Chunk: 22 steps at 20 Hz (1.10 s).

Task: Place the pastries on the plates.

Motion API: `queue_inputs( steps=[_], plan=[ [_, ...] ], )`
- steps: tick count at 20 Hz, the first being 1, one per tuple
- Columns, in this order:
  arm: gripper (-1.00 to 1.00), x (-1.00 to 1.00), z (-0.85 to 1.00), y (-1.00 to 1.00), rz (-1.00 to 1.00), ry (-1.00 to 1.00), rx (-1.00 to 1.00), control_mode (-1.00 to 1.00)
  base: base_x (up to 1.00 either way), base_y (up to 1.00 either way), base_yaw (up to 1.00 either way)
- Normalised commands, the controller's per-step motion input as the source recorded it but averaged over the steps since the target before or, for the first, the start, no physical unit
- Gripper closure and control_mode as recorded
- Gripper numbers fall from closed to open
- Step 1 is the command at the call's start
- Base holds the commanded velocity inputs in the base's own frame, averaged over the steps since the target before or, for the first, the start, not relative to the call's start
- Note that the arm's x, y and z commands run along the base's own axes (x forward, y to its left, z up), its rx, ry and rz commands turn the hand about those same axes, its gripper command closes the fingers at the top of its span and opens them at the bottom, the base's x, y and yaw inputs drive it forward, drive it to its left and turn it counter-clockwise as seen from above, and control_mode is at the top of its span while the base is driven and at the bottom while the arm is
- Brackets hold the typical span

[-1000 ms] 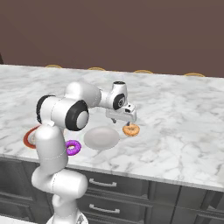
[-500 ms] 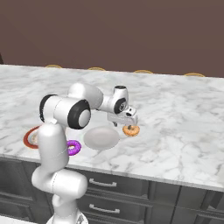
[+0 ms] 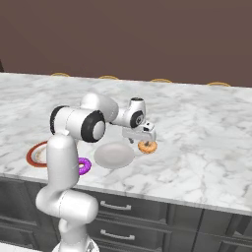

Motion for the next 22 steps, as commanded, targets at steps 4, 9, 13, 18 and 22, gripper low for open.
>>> queue_inputs(
  steps=[4,9,13,18,22],
  plan=[
    [1.00,0.01,-0.24,0.00,0.00,0.02,0.00,-1.00,0.00,0.00,0.00],
    [1.00,0.07,-0.54,0.00,0.00,0.00,0.00,-1.00,0.00,0.00,0.00],
    [1.00,0.29,-0.66,0.00,0.00,0.03,0.00,-1.00,0.00,0.00,0.00],
    [1.00,0.01,-0.11,-0.13,0.00,-0.02,0.04,-1.00,0.00,0.00,0.00],
    [1.00,-0.11,0.34,0.27,0.00,-0.17,-0.01,-1.00,0.00,0.00,0.00]
  ],
)
